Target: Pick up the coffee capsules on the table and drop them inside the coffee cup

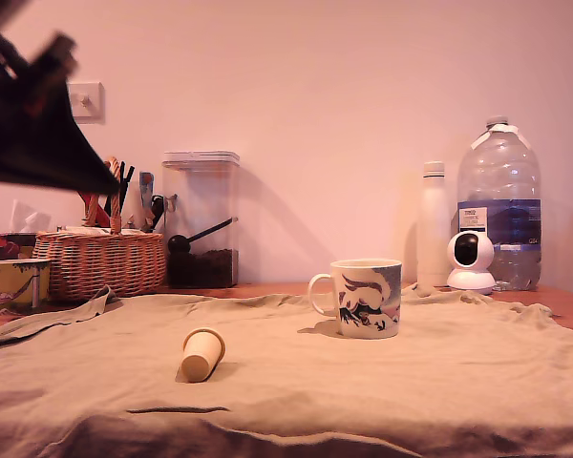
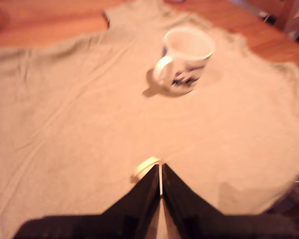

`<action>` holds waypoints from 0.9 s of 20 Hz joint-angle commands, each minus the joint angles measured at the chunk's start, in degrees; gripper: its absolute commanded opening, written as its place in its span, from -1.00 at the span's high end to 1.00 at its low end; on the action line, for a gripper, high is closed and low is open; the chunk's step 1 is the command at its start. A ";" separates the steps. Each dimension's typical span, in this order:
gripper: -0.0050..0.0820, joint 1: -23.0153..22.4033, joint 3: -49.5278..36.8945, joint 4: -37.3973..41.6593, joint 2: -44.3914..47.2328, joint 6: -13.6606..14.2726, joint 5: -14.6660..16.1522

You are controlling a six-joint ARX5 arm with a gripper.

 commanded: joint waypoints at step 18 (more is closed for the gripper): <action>0.13 -2.34 -7.63 -7.67 -13.86 -7.85 -2.64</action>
